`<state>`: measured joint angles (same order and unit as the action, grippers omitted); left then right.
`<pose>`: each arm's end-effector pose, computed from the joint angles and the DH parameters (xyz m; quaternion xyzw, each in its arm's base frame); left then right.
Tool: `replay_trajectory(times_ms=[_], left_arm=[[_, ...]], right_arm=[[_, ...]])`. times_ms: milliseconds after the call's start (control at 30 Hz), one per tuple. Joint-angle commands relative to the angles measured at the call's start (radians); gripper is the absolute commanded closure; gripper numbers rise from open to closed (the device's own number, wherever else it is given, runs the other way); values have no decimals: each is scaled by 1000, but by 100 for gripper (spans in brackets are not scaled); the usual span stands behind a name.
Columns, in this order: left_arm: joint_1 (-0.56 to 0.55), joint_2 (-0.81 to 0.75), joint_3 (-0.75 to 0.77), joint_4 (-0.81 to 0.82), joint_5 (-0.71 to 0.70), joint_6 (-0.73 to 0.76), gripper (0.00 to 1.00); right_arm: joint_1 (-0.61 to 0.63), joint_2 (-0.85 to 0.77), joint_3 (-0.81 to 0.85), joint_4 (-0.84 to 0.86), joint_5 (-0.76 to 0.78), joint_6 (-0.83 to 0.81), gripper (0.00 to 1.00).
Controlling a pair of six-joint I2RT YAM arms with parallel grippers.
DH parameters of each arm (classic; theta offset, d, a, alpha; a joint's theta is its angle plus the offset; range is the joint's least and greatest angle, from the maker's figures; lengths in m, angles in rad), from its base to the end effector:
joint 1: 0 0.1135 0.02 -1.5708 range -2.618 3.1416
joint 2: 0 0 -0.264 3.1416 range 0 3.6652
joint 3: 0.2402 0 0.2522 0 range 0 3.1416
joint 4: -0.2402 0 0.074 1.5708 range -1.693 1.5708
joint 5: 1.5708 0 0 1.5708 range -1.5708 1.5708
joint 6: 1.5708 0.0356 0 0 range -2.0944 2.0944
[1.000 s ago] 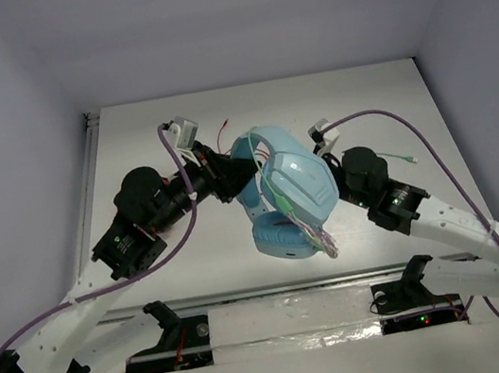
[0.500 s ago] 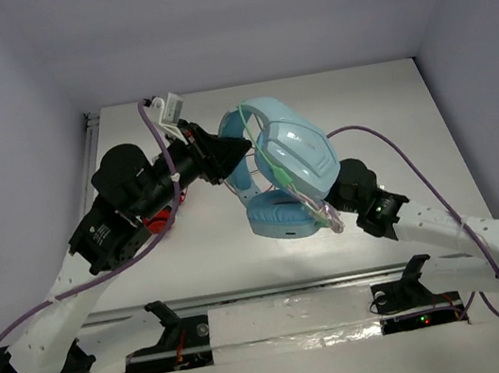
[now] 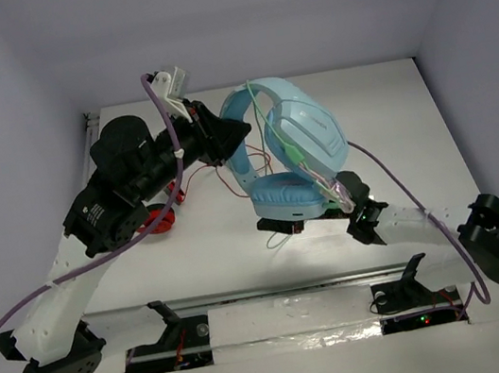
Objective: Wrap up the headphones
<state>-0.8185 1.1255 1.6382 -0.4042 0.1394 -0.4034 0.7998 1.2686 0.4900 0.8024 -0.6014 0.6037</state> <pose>0.1323 -0.1486 0.5360 0.1880 0.6411 -0.4641 0.5816 0.1676 0.2014 0.2387 -0.2762 0.6433 0.5992 0.3883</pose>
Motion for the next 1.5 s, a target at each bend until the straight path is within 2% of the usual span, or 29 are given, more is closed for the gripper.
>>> replay_trajectory(times_ms=[0, 67, 100, 133, 300, 467, 533, 767, 933, 1033, 1233, 1467], left_arm=[[-4, 0, 92, 62, -76, 3, 100], [-4, 19, 103, 54, -101, 23, 100], [-4, 36, 109, 35, -122, 34, 100], [-4, 40, 118, 22, -130, 49, 100], [31, 49, 107, 4, -219, 74, 100], [79, 89, 120, -12, -187, 75, 100], [88, 106, 121, -12, -240, 81, 100], [88, 143, 86, -10, -518, 120, 100], [88, 135, 19, 1, -699, 147, 100], [88, 129, -24, 13, -742, 153, 100], [88, 117, -104, 4, -790, 161, 100], [88, 94, -283, -8, -857, 175, 100]], right_arm=[[28, 20, -40, 201, -44, 60, 84], [42, 18, -60, 256, -51, 94, 92], [56, 2, -80, 262, -34, 100, 99], [56, -17, -90, 258, -17, 105, 100], [84, -170, -126, 51, 99, 68, 100], [118, -305, -122, -162, 199, 44, 100], [153, -325, -100, -257, 250, 28, 100], [278, -319, -41, -403, 414, 47, 100], [409, -341, 25, -552, 595, 68, 100], [466, -344, 61, -640, 704, 83, 100], [535, -324, 180, -785, 792, 110, 100], [602, -296, 318, -960, 867, 108, 100]])
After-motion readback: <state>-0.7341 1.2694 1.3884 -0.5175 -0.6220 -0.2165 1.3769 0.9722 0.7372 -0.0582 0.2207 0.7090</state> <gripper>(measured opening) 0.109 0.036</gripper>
